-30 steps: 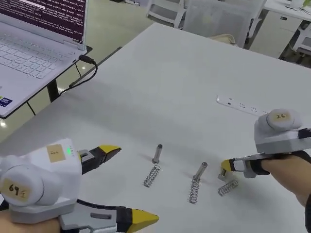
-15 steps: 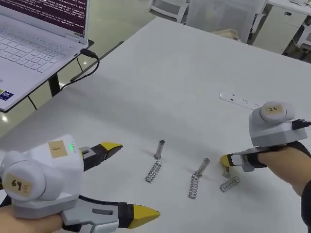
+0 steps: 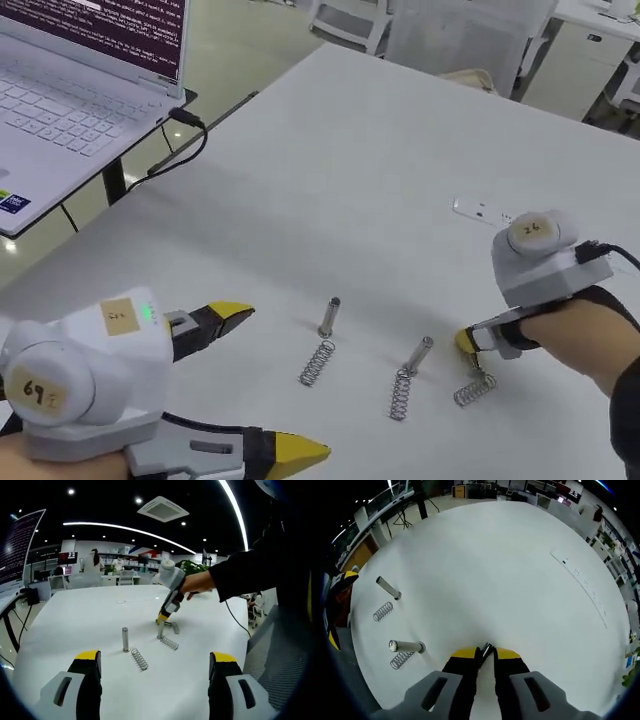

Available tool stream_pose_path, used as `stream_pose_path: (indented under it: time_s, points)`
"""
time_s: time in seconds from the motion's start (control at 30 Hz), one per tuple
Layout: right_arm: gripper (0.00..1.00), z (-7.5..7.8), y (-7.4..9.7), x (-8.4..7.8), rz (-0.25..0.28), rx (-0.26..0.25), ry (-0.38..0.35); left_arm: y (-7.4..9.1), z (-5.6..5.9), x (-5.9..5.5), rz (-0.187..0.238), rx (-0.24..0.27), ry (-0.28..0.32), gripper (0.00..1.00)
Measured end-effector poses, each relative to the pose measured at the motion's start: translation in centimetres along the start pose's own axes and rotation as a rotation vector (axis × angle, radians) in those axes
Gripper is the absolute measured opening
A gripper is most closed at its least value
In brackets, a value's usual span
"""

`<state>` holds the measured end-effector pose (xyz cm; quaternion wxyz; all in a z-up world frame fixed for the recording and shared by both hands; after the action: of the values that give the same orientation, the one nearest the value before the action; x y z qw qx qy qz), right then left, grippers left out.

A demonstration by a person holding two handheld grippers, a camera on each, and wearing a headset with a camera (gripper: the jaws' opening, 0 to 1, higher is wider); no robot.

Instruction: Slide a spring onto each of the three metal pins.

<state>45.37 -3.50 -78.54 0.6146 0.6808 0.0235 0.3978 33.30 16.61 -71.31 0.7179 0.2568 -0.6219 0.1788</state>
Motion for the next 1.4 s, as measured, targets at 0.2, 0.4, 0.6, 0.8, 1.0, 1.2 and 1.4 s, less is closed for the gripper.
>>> stream_pose_path:
  time_s: [0.2,0.4,0.6,0.8,1.0,1.2,1.4]
  points:
    - [0.07,-0.1,0.0,-0.1,-0.026,-0.005,0.028,0.0,0.0,-0.1,-0.001,0.000,-0.002,0.86]
    - [0.06,0.1,-0.2,-0.1,-0.017,0.000,0.029,0.0,-0.1,0.0,-0.001,0.001,-0.002,0.86]
    - [0.06,0.2,0.1,-0.2,-0.007,0.000,0.033,0.0,-0.1,0.0,0.000,0.002,-0.001,0.85]
    - [0.06,0.5,0.9,0.0,0.024,-0.004,0.004,0.0,0.0,0.2,0.001,0.001,-0.006,0.85]
    - [0.06,0.6,2.3,-0.2,0.051,-0.018,-0.016,-0.1,0.2,0.5,0.002,-0.007,-0.018,0.84]
    - [0.06,1.3,3.4,-0.3,0.086,-0.033,-0.042,0.0,0.4,1.1,0.008,-0.011,-0.031,0.84]
    - [0.06,1.0,4.7,-0.9,0.109,-0.045,-0.070,0.0,0.6,1.6,0.008,-0.019,-0.049,0.84]
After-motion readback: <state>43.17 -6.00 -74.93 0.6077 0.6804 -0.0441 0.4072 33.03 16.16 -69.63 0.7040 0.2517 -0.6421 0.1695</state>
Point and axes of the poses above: the centre of the closed fingertips' face, and the gripper's own axes: y roughly backward along the fingers, z roughly to its right, x roughly out of its top, the point moved 1 cm from there along y, roughly backward along the fingers, and after that the axes turned 7 degrees about z, right-handed, at the moved point
